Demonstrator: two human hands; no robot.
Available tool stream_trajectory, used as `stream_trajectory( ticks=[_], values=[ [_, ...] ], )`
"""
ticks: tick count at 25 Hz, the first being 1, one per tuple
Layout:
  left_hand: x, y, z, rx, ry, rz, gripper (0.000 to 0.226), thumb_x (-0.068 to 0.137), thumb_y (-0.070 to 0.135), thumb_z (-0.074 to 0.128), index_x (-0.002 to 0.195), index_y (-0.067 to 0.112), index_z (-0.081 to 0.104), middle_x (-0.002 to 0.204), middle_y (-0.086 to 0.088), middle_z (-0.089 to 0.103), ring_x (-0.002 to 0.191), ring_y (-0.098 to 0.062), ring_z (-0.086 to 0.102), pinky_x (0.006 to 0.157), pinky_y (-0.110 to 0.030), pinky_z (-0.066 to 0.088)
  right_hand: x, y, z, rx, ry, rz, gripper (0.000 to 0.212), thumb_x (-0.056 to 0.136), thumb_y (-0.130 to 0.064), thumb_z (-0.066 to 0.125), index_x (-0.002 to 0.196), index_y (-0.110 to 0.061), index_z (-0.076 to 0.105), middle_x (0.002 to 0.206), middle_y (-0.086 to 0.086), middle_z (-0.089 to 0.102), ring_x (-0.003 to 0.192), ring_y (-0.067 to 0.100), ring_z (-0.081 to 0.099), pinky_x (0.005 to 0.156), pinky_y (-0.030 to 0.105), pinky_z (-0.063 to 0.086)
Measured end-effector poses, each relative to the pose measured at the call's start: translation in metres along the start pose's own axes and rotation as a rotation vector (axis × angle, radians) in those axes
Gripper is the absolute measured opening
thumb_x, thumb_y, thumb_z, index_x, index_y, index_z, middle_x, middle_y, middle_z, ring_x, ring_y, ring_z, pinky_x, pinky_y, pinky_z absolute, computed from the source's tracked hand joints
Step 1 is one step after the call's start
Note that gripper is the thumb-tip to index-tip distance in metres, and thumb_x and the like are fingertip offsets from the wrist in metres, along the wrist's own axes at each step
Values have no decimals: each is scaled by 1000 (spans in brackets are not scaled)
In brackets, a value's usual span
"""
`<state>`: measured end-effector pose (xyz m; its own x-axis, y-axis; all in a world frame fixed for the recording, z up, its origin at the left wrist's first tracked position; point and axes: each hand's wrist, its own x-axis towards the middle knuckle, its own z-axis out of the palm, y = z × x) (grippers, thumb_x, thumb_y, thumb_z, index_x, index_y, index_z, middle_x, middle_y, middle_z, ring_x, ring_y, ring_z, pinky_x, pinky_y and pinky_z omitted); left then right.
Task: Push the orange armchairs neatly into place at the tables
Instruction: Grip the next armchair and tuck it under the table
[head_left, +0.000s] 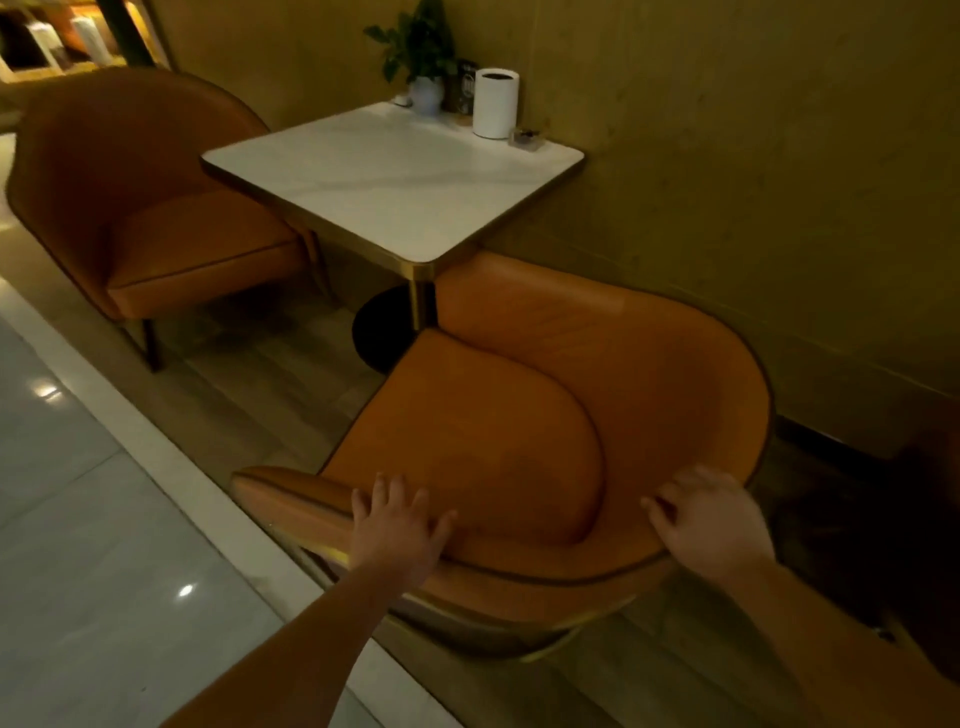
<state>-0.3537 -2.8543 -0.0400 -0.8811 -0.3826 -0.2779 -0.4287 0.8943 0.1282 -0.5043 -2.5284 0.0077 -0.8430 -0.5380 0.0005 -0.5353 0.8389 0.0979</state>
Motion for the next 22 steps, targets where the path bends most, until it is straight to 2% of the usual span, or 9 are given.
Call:
stream_trajectory(
  ticks=[4,6,8,11,16,18,22],
  values=[
    [1,-7,27,65,150,76,67,92,67,9,128,31,53,152,-7,40,147,-31,23,116,-64,9,-5,1,13,-14,67,13,62,96,-58,20,94,-28,74,101,-7,72,101,15,61,100,36,43],
    [3,-7,32,57,216,93,60,93,63,16,124,31,56,150,-7,44,144,-31,28,115,-63,14,-10,4,16,-20,75,-10,61,94,-56,23,93,-25,75,103,-3,72,102,19,62,99,39,44],
    [8,-8,35,51,257,112,56,92,61,22,125,32,56,149,-7,45,143,-32,31,114,-62,19,-15,3,15,-27,79,-12,54,97,-51,29,101,-23,76,110,-2,72,109,21,61,102,40,42],
    [13,-10,38,73,232,131,57,90,61,22,128,33,53,151,-7,42,144,-31,28,114,-60,20,-25,-2,11,-26,73,17,52,96,-49,32,106,-21,76,117,-2,71,116,19,60,107,41,40],
    [21,-10,39,54,287,209,50,85,58,35,112,28,65,140,-11,56,137,-33,40,108,-57,33,-38,2,16,-20,63,34,56,96,-51,28,108,-23,76,120,-5,70,121,16,58,109,40,39],
    [34,-12,36,46,317,235,49,85,58,39,113,28,66,137,-12,58,135,-33,43,107,-58,35,-35,0,19,-25,94,32,53,96,-49,30,108,-25,76,119,-5,70,120,16,58,107,38,38],
    [67,-15,25,87,299,275,53,84,56,38,122,30,63,139,-13,56,137,-35,42,108,-63,31,-22,-4,28,-15,188,61,47,95,-46,35,107,-25,76,115,-6,71,116,19,59,103,44,41]
  ],
)
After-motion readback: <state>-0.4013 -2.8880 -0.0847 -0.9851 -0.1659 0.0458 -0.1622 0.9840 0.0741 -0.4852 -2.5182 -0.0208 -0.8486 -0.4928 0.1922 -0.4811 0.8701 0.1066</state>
